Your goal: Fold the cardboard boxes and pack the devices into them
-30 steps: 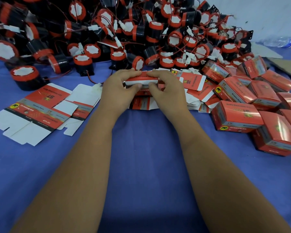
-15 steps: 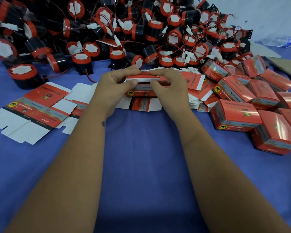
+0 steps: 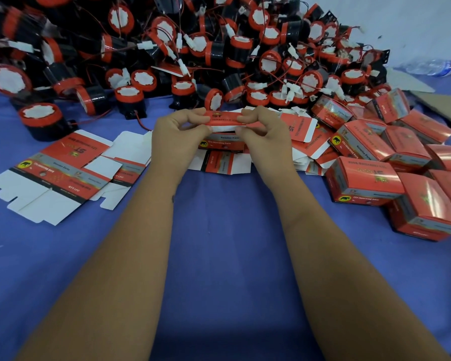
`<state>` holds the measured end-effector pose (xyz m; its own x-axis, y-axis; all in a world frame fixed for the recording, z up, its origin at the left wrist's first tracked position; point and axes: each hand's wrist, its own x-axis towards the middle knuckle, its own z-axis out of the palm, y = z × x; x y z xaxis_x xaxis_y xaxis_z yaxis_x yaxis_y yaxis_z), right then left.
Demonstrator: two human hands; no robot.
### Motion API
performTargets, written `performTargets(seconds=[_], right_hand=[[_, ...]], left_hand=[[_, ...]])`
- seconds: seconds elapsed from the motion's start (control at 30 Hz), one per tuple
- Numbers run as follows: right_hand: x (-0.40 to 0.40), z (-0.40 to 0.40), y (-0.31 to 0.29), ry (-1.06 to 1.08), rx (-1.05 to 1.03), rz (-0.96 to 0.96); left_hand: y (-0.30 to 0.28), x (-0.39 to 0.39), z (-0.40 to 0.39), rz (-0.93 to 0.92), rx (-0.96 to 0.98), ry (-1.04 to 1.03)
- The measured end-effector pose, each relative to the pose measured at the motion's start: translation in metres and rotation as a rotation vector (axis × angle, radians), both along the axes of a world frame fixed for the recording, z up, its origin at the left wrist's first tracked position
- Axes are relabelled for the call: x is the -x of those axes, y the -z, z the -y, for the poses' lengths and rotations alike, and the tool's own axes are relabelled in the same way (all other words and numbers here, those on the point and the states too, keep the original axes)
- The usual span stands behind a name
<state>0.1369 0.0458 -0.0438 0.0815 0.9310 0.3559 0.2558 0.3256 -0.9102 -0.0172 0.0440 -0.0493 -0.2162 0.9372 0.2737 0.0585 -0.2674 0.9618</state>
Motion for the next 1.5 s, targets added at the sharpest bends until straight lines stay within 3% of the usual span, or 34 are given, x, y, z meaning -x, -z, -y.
performTargets(seconds=[0.13, 0.27, 0.33, 0.6, 1.03, 1.27, 1.43, 1.5], right_hand=[[0.0, 0.001, 0.0, -0.003, 0.008, -0.046], [-0.001, 0.002, 0.001, -0.015, -0.011, -0.035], [-0.002, 0.002, 0.001, -0.036, -0.011, -0.027], [-0.004, 0.0, 0.005, -0.008, -0.048, 0.076], [0.003, 0.0, 0.002, 0.166, -0.196, 0.601], [0.003, 0.003, 0.004, 0.168, -0.203, 0.557], [0.001, -0.001, 0.007, 0.086, 0.074, 0.08], [-0.001, -0.001, 0.008, 0.038, 0.079, -0.009]], left_hand=[[0.002, -0.002, 0.003, -0.196, -0.043, -0.036], [0.003, -0.008, 0.006, -0.691, -0.277, -0.126], [0.001, -0.01, 0.006, -0.774, -0.297, -0.129], [0.001, -0.01, 0.005, -0.793, -0.276, -0.179], [0.0, -0.014, 0.006, -0.738, -0.164, -0.179], [0.002, -0.017, 0.008, -0.768, -0.098, -0.192], [0.005, -0.015, 0.006, -0.77, -0.041, -0.122], [0.007, -0.013, 0.008, -0.638, -0.056, -0.029]])
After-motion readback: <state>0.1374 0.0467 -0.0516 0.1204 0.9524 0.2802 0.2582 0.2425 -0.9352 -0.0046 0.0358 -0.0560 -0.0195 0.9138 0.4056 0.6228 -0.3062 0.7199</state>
